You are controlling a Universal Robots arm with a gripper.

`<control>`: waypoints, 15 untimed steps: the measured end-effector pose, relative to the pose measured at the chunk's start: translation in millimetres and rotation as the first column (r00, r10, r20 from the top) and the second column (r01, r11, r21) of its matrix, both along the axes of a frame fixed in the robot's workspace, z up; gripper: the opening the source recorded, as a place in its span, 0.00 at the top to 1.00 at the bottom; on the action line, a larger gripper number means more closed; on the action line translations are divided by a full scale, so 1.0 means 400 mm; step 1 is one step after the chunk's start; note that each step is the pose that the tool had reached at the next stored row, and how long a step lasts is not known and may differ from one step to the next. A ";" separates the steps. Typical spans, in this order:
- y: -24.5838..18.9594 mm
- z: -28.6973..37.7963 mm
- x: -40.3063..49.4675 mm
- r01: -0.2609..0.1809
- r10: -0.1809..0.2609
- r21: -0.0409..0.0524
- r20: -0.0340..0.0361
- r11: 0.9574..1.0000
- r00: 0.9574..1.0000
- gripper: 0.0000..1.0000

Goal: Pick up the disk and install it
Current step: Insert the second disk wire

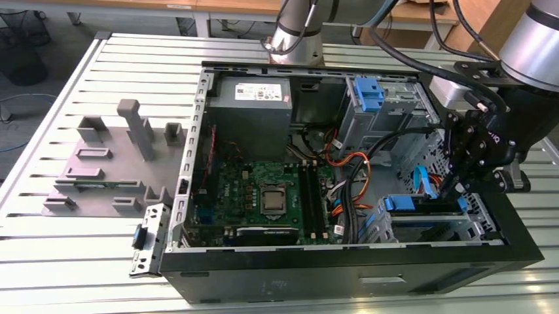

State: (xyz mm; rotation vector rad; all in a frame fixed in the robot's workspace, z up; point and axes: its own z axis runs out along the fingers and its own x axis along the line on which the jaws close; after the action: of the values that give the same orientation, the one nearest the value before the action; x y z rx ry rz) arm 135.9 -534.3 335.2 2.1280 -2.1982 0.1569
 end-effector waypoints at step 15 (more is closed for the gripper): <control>0.000 0.003 -0.015 0.000 0.000 0.000 0.016 1.000 1.000 0.84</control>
State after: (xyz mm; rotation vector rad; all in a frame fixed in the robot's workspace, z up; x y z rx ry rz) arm 129.8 -534.3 336.4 2.1341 -2.2068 0.1740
